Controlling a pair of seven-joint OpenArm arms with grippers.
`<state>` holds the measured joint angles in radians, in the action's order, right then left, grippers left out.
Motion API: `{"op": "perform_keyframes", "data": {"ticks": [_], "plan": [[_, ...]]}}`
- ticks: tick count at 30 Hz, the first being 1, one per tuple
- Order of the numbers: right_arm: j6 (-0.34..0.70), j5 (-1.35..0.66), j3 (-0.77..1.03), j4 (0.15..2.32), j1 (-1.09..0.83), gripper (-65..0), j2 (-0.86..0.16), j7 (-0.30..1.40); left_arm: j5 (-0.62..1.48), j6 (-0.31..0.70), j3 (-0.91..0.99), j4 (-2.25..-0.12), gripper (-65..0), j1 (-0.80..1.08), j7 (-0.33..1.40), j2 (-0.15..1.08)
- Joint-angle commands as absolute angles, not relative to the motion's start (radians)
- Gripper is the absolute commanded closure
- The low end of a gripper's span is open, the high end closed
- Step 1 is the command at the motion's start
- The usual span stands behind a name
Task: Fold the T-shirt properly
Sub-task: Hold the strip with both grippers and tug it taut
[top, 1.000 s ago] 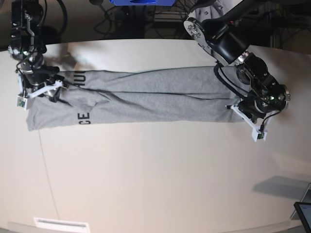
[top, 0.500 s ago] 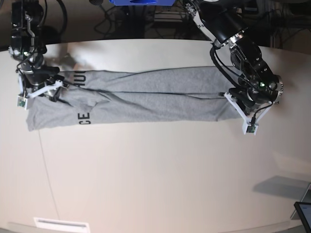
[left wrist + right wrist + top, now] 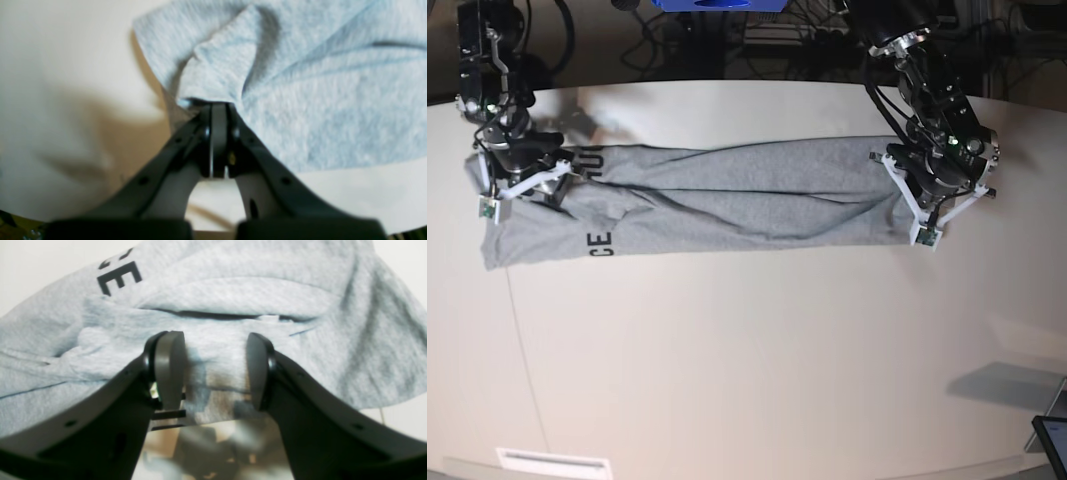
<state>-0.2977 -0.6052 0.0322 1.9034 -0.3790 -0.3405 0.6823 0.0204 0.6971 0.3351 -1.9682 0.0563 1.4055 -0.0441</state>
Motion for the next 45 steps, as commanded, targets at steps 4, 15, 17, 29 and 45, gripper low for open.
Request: {"op": "perform_keyframes", "data": {"ticks": [4, 15, 17, 29, 45], "plan": [[-0.297, -0.602, 0.039, 1.916, -0.372, -29.2, -0.352, 0.661, 0.021, 0.698, 0.308, -1.988, 0.0, 0.079, 1.396, -0.002], [-0.297, -0.602, 0.042, 1.914, -0.367, -29.2, -0.325, 0.659, 0.021, 0.698, 0.272, -1.995, 0.0, 0.119, 1.396, 0.159], [-0.297, -0.602, 0.038, 1.914, -0.36, -29.2, -0.318, 0.661, 0.021, 0.698, 0.269, -1.995, 0.0, 0.131, 1.396, 0.176], [-0.297, -0.601, 0.041, 1.914, -0.361, -29.2, -0.291, 0.661, 0.022, 0.698, 0.163, -2.009, -1.8, 0.122, 1.396, 0.214], [-0.297, -0.601, 0.036, 1.917, -0.364, -29.2, -0.291, 0.661, 0.013, 0.698, 0.219, -1.994, -21.8, -0.024, 1.396, 0.084]]}}
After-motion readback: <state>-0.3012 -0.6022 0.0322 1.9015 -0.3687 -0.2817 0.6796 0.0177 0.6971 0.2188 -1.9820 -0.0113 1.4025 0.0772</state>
